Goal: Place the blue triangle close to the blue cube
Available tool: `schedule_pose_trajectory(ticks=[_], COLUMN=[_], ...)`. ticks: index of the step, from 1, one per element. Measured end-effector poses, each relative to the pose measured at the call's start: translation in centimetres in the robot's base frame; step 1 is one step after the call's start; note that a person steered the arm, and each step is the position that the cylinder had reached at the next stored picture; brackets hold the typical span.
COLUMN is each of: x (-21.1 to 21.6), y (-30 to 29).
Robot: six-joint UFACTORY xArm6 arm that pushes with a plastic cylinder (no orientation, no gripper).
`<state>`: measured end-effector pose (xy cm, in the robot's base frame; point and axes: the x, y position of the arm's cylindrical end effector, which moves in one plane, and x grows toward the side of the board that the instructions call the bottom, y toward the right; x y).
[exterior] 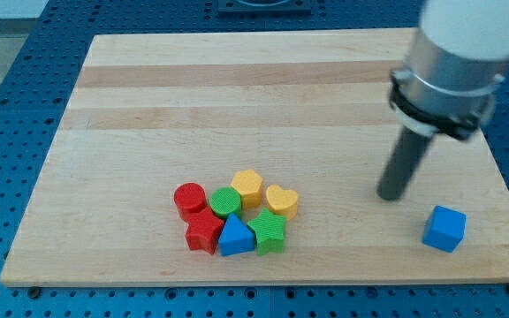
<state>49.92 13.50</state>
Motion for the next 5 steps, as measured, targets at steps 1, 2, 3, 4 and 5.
schedule_pose_trajectory(ticks=[1,2,3,4,5], x=[-5.9,-7.9,-7.5,-3.2,3.8], y=[-7.0,-17.5,-28.2,-37.3,-39.2])
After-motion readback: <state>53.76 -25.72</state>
